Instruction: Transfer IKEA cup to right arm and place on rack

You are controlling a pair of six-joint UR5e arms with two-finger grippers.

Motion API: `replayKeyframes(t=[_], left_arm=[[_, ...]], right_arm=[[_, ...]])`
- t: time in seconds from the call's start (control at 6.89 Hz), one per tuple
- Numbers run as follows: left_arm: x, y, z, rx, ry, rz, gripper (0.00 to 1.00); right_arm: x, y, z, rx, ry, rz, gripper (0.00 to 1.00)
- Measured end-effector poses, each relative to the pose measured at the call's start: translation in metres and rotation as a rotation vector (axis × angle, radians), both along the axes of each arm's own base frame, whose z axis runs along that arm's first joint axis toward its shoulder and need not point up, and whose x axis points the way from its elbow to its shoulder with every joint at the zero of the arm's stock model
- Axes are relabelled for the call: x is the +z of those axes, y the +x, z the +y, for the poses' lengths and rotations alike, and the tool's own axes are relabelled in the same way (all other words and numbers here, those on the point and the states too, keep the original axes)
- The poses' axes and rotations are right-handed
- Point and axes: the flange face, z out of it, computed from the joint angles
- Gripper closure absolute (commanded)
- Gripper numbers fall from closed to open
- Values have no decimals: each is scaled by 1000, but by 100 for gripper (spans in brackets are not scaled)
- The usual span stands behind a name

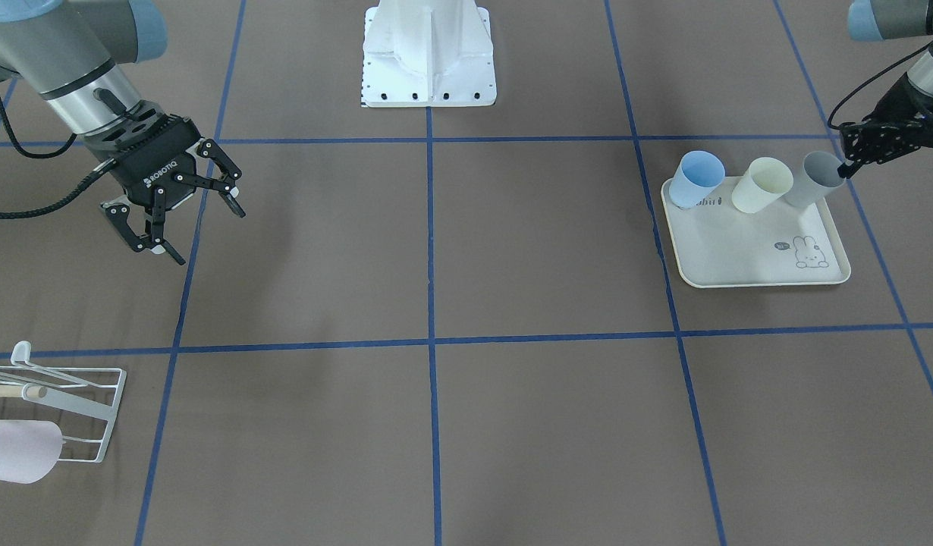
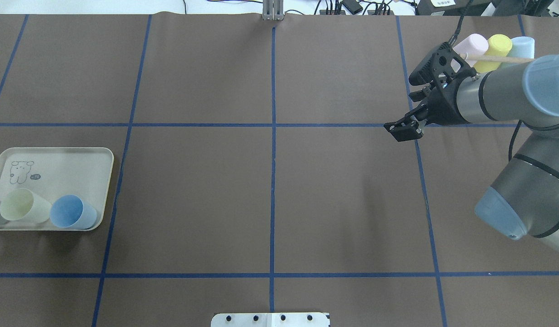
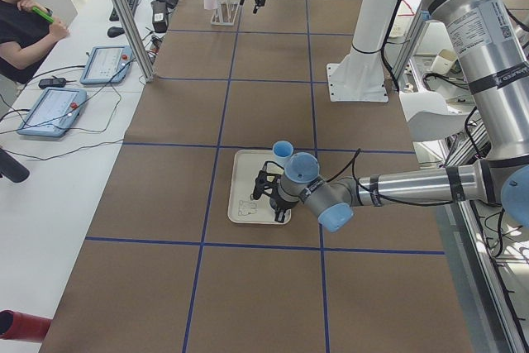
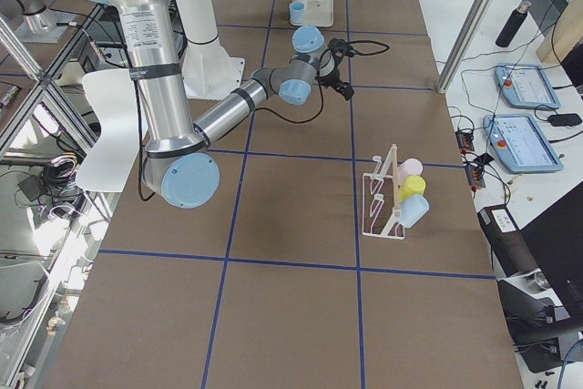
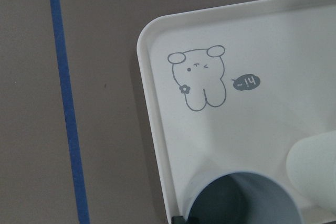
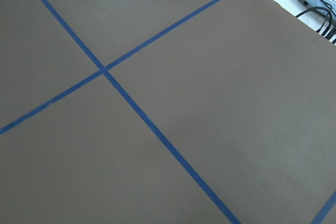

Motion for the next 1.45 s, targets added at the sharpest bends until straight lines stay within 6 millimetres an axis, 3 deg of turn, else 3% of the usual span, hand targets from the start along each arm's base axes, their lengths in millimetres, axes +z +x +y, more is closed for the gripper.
replayKeyframes(t=[0.29, 0.58, 0.87, 1.02, 1.45], left_arm=[[-12, -15, -8, -5, 63, 5, 100], [-24, -55, -16, -44, 51, 88, 100], [-57, -96, -44, -92, 12, 237, 100], [-81, -106, -57, -112, -39, 326, 100], [-212, -103, -89, -222, -233, 546, 100]], right_arm=[[-10, -13, 4, -24, 18, -16, 0], [-27, -42, 11, -70, 80, -79, 0], [-26, -71, 16, -109, 171, -182, 0], [-21, -82, 20, -126, 217, -236, 1], [-3, -105, 36, -158, 330, -384, 1]])
